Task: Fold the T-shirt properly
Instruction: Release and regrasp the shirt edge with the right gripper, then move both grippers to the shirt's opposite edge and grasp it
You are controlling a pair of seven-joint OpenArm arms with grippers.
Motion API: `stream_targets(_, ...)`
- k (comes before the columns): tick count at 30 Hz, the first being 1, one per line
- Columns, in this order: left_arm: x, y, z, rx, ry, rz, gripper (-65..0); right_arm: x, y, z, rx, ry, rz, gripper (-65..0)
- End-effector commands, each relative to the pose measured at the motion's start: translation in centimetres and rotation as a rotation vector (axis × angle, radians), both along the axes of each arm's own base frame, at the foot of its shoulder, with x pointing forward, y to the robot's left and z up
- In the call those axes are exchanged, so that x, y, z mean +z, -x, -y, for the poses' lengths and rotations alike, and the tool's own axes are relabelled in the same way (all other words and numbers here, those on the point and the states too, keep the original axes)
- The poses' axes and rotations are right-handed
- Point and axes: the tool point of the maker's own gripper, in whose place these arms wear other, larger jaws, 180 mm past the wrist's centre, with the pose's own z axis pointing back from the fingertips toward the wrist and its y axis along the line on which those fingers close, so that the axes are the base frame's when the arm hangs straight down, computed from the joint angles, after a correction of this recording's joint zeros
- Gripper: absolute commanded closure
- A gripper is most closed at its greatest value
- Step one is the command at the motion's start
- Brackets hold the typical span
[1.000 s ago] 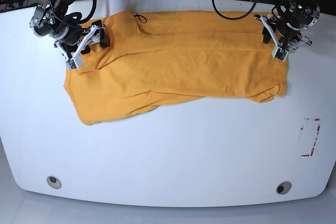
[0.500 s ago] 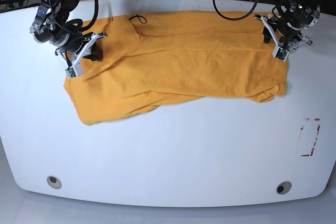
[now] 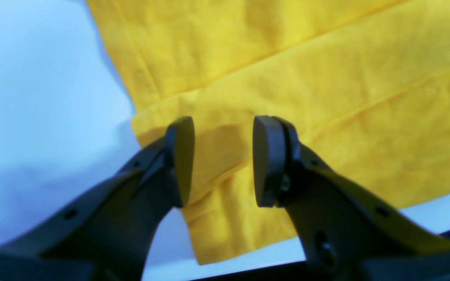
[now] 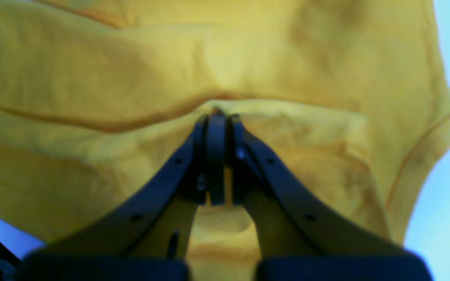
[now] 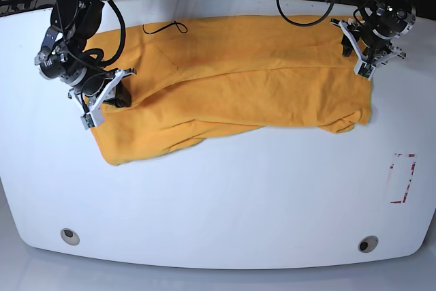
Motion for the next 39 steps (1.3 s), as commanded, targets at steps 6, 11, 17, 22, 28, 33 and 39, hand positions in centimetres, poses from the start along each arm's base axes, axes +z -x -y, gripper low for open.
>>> stream_targets(6, 0.6, -0.4, -0.7, -0.006, -0.048, 0.016, -23.2, -0.3, -1.2, 5.0, -0.033, 0.055, -0.031, -19.7)
stream_targets(11, 1.0, -1.0, -0.8, -0.002, -0.048, 0.034, -23.2, 1.4, -1.1, 8.0, -0.066, 0.122, -0.002, -38.8)
stream_targets(17, 2.1, -2.9, -0.8, 0.006, -0.043, 0.086, -23.2, 2.1, -1.8, 10.8, -0.16, 0.096, 0.034, -40.1)
stream_targets(22, 3.0, -4.6, -0.1, 0.017, -0.016, 0.137, -23.2, 1.3, -4.0, 11.9, -0.19, 0.081, 0.044, -40.1)
stream_targets(28, 4.2, -6.2, -1.2, 0.061, -0.035, 0.16, -23.2, 0.2, -7.9, 12.9, -0.222, 0.091, 0.064, -40.1)
stream_targets(33, 4.7, -6.6, -1.9, 0.085, -0.051, 0.153, -23.2, -0.1, -10.9, 13.7, -0.235, 0.073, 0.075, -40.1)
stream_targets(39, 5.5, -7.5, -2.5, 0.1, -0.061, 0.175, -23.2, -0.3, -14.7, 14.0, -0.293, -0.006, 0.121, -40.1)
